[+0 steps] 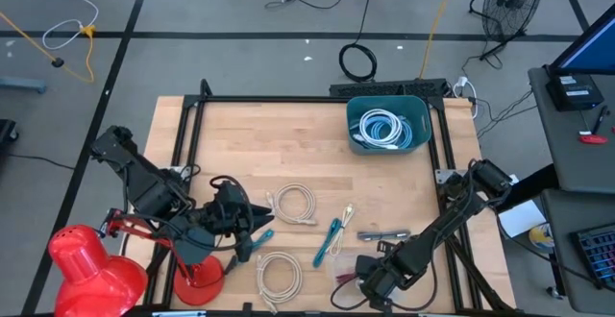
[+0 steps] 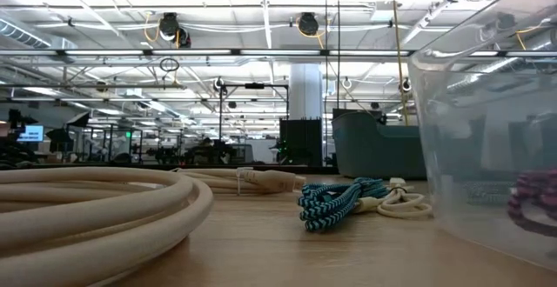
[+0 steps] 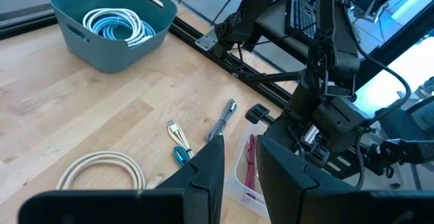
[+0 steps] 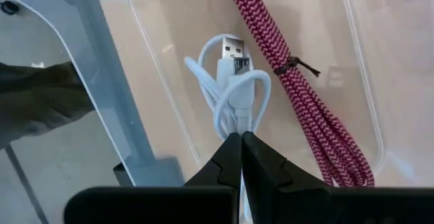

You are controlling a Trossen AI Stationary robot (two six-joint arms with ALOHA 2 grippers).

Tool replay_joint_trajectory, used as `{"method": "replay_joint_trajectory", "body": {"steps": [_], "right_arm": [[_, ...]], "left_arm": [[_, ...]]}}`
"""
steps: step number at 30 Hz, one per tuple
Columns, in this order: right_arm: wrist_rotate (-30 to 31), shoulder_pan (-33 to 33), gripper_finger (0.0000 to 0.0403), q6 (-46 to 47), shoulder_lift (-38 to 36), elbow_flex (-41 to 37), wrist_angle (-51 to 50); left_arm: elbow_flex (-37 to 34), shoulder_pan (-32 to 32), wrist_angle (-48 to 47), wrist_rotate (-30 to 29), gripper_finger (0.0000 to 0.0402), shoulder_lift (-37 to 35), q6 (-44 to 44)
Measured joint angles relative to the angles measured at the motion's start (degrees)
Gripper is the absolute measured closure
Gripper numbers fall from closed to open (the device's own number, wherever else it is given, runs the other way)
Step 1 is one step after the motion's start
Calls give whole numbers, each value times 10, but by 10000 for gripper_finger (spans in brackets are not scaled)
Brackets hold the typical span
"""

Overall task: Pick & Place USB Port
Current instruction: Put the white charger cable into the transparent bin, then put the left blue charger cable into the transparent bin

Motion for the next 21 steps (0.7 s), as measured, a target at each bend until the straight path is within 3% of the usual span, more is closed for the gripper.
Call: {"method": "replay_joint_trajectory", "body": {"steps": [9,21], "right_arm": [[-42,0,396,-3,0,-21,33],[-35,-23,275,-7,-59,-21,58]], "left_arm": [[0,0,0,-2,314,0,2],[0,0,0,-3,314,0,2]]}}
